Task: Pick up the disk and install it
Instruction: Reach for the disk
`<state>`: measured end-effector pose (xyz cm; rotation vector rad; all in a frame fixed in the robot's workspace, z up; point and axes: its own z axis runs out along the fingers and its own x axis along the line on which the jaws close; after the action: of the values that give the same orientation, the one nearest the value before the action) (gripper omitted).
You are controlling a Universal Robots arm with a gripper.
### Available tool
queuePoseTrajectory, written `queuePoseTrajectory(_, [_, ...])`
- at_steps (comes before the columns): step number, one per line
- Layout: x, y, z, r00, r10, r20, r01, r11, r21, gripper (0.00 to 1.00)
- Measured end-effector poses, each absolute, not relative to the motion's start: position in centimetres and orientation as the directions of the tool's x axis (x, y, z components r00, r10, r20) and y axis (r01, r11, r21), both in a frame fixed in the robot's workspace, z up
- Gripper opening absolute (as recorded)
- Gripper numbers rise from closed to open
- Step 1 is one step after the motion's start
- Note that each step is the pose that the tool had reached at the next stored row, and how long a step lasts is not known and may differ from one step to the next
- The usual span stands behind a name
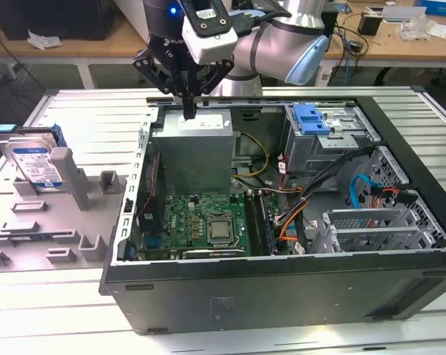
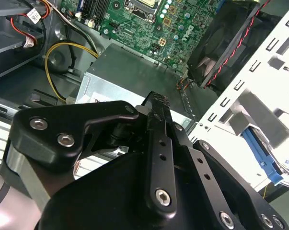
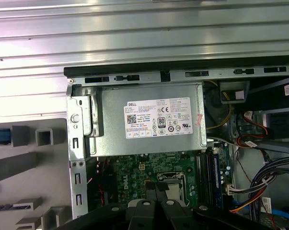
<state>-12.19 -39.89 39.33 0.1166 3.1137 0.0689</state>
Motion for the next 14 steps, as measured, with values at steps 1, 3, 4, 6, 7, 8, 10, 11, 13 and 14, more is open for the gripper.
queuePoseTrajectory(1, [-12.2, -39.9, 39.3, -0.997, 0.075, -0.023, 0.074, 0.996, 0.045, 0.11])
queuePoseTrajectory(3, [-12.2, -39.9, 39.3, -0.997, 0.075, -0.023, 0.074, 0.996, 0.045, 0.11])
queuePoseTrajectory(4, [-12.2, -39.9, 39.3, -0.997, 0.075, -0.023, 0.074, 0.996, 0.045, 0.11])
queuePoseTrajectory(6, [-12.6, -39.9, 39.3, -0.997, 0.075, -0.023, 0.074, 0.996, 0.045, 0.11])
queuePoseTrajectory(7, [-13.1, -39.8, 39.3, -0.997, 0.075, -0.023, 0.074, 0.996, 0.045, 0.11])
queuePoseTrajectory(8, [-13.6, -39.8, 39.3, -0.997, 0.075, -0.024, 0.074, 0.996, 0.045, 0.11])
queuePoseTrajectory(10, [-14.3, -39.7, 39.3, -0.997, 0.075, -0.024, 0.074, 0.996, 0.045, 0.11])
queuePoseTrajectory(11, [-14.8, -39.6, 39.3, -0.997, 0.075, -0.024, 0.074, 0.996, 0.045, 0.11])
queuePoseTrajectory(13, [-15.8, -39.6, 39.3, -0.997, 0.075, -0.026, 0.074, 0.996, 0.045, 0.11])
queuePoseTrajectory(14, [-16.2, -39.5, 39.3, -0.997, 0.075, -0.026, 0.074, 0.996, 0.045, 0.11])
